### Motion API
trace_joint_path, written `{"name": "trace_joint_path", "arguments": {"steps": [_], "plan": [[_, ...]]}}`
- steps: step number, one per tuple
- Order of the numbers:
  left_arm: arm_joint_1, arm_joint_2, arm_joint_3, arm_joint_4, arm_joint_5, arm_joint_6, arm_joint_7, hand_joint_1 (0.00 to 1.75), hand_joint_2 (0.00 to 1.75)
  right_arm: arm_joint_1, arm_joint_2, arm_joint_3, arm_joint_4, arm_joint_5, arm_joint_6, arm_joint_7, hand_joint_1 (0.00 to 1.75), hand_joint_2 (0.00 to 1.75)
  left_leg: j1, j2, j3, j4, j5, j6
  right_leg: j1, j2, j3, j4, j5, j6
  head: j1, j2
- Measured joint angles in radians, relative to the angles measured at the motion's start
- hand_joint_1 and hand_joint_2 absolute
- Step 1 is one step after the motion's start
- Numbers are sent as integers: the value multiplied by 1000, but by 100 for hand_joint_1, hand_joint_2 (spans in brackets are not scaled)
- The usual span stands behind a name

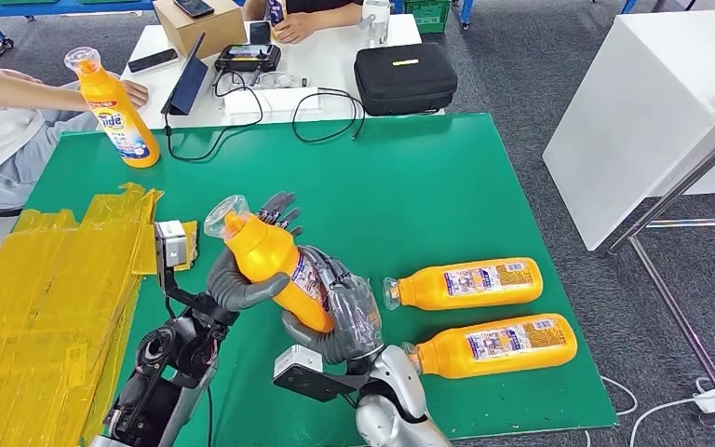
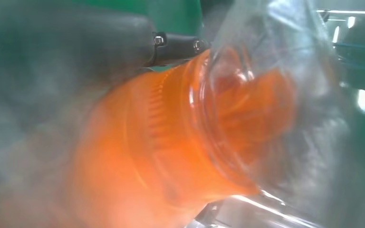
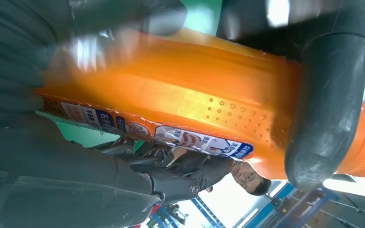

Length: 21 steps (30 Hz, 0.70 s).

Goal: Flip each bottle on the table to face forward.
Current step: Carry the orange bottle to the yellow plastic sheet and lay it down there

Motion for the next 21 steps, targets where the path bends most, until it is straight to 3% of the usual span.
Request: {"name": "trace_joint_path", "arguments": {"steps": [17,20,21], "plan": [[-1,-19,29,-6,15,67,-19,175,175,-24,-5,13,7,-8,-19,33,175,175,0,0,0,0,0,0,0,0,0,0,0,0,0,0],[0,-24,35,-9,27,72,-12,175,175,-27,-5,12,5,-17,-18,33,163,175,0,0,0,0,0,0,0,0,0,0,0,0,0,0],[0,-25,37,-10,33,72,-9,175,175,-27,-5,11,2,-23,-18,33,119,175,0,0,0,0,0,0,0,0,0,0,0,0,0,0]]}}
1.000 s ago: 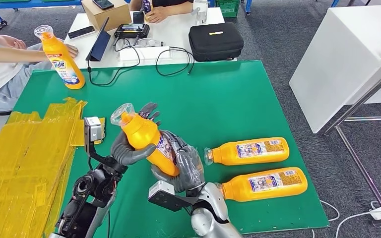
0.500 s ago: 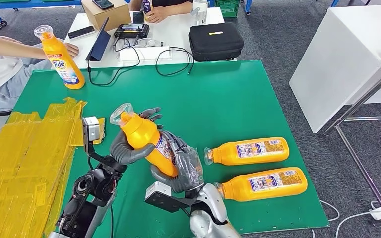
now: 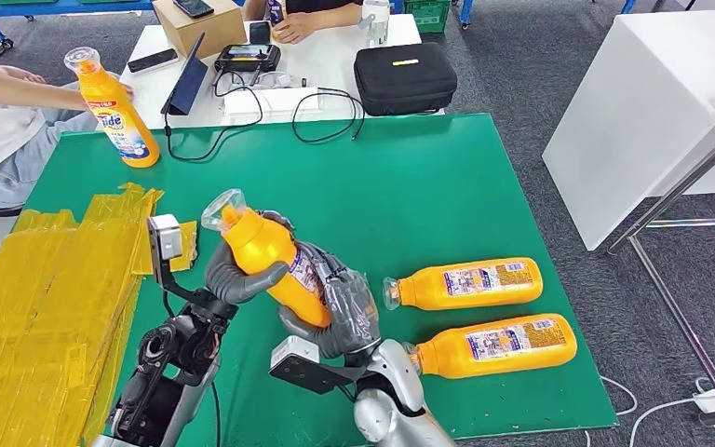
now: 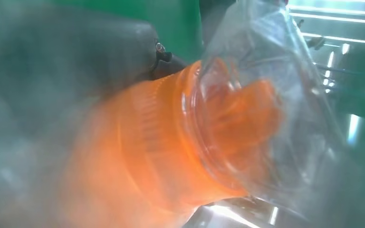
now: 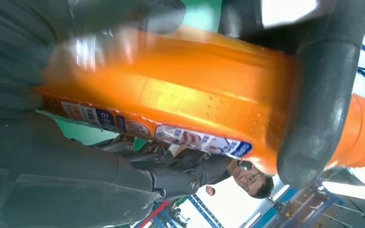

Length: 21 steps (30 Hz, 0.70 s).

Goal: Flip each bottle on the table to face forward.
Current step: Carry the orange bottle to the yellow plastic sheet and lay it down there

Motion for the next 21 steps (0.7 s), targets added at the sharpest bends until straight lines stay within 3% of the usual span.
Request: {"name": "trace_joint_path", "arguments": {"steps": [3,15,18,21], "plan": [[1,-3,6,-6,11,5,6,175,175,7,-4,-4,-25,-23,4,-6,0,175,0,0,0,0,0,0,0,0,0,0,0,0,0,0],[19,8,129,-46,9,94,-8,175,175,107,-63,-83,-319,-138,125,-10,0,175,0,0,0,0,0,0,0,0,0,0,0,0,0,0],[25,15,150,-76,-196,244,-65,175,175,145,-75,-120,-403,-137,102,-10,0,175,0,0,0,0,0,0,0,0,0,0,0,0,0,0],[28,27,161,-113,-541,463,-105,175,175,185,-87,-166,-494,-140,86,-8,0,175,0,0,0,0,0,0,0,0,0,0,0,0,0,0]]}}
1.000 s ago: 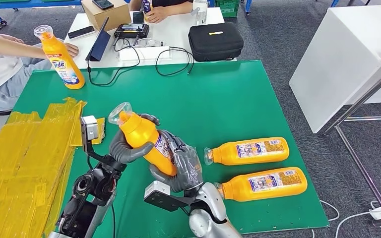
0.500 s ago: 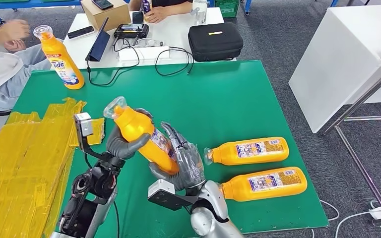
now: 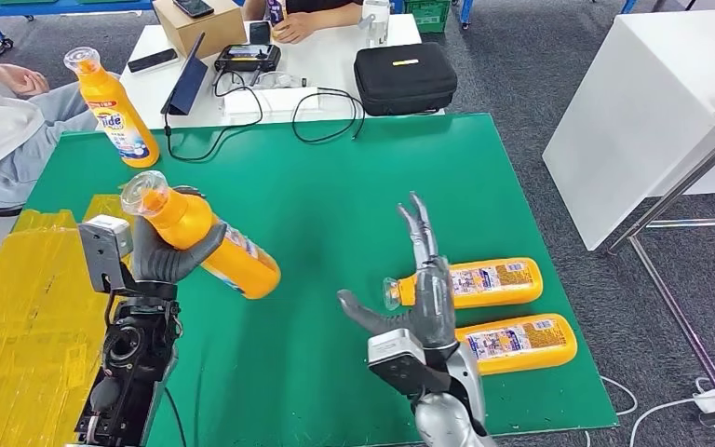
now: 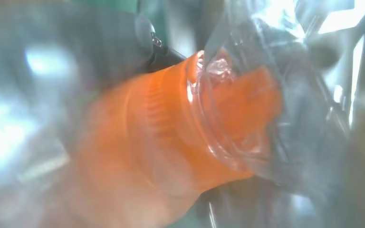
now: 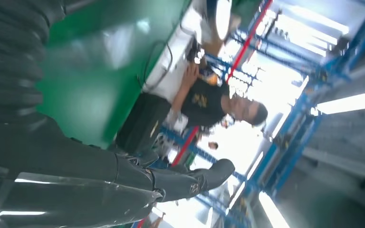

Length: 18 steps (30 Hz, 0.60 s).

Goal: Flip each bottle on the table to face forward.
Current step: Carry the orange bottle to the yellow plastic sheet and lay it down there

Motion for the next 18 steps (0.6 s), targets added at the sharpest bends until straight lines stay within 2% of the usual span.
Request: {"name": "trace_joint_path", "arguments": {"steps": [3,8,11,16,18], "plan": [[-1,12,4,-28,-315,159,-3,175,175,34,-10,-44,-80,-8,1,1,0,175,0,0,0,0,0,0,0,0,0,0,0,0,0,0],[-6,37,5,-25,-587,280,36,175,175,57,-20,-86,-149,-11,-7,-2,0,175,0,0,0,0,0,0,0,0,0,0,0,0,0,0],[-13,58,6,-1,-713,328,55,175,175,62,-28,-106,-179,-15,-14,-6,0,175,0,0,1,0,0,0,0,0,0,0,0,0,0,0],[-31,117,4,105,-1083,408,182,175,175,63,-44,-139,-211,-27,-22,-8,0,175,0,1,1,0,0,0,0,1,0,0,0,0,0,0],[-39,144,4,171,-1160,419,203,175,175,63,-52,-156,-222,-40,-22,-9,0,175,0,1,1,0,0,0,0,1,0,0,0,0,0,0]]}}
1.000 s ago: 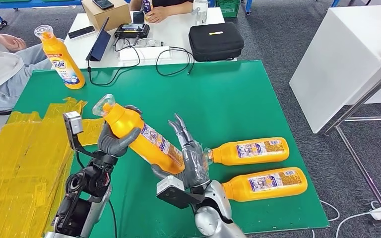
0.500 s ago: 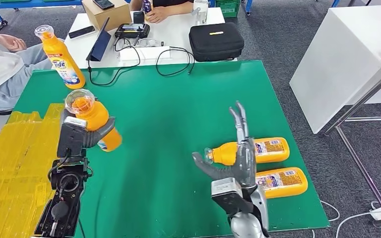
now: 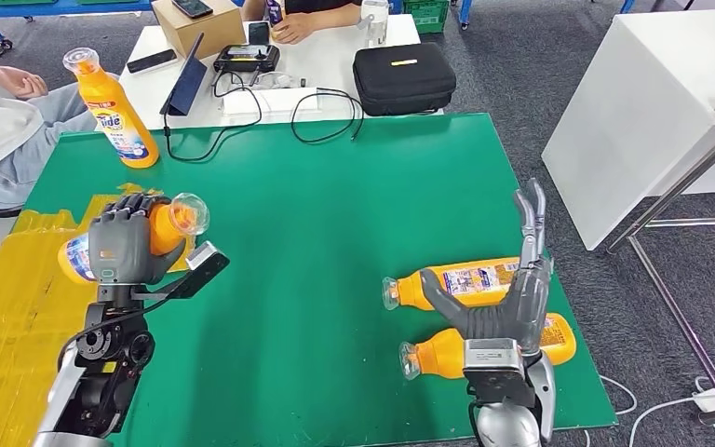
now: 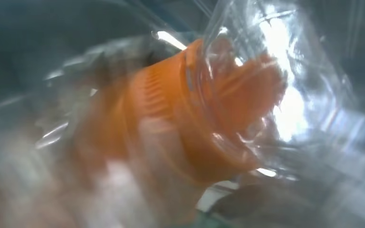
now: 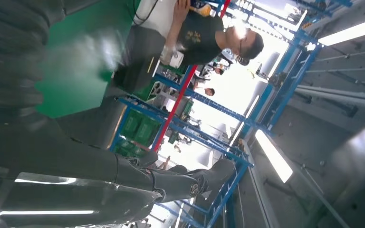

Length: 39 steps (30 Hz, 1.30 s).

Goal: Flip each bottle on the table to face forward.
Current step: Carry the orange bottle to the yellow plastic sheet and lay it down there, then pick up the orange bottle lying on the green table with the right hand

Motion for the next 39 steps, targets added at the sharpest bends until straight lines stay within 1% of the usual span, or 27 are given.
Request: {"name": "trace_joint_path", "arguments": {"steps": [7,13,18,23,27,34,39], "plan": [[-6,90,-13,220,-140,48,6,175,175,-2,-24,-43,-10,-43,0,-30,0,175,0,0,0,0,0,0,0,0,0,0,0,0,0,0],[-11,146,-43,375,-164,82,11,175,175,-13,-35,-54,-8,-57,-1,-42,0,175,0,0,0,0,0,0,0,0,0,0,0,0,0,0],[-17,177,-73,462,-163,99,6,175,175,-24,-42,-55,4,-64,0,-49,0,175,0,0,0,0,0,0,0,0,0,0,0,0,0,0],[-30,188,-80,498,-158,105,3,174,175,-32,-47,-55,14,-65,3,-50,0,175,0,-1,0,0,0,0,0,0,1,0,0,0,0,0],[-30,192,-85,511,-152,106,0,0,175,-38,-50,-54,24,-71,9,-52,0,175,0,0,1,-1,0,0,0,0,1,0,0,0,0,0],[-30,189,-92,538,-163,107,18,0,175,-57,-56,-54,51,-75,10,-52,0,175,0,-1,2,-1,0,0,0,0,3,0,0,0,0,0],[-46,175,-91,573,-135,108,-7,0,175,-65,-56,-54,66,-74,10,-52,0,175,0,-1,4,-1,0,0,0,-1,5,0,0,0,0,0]]}}
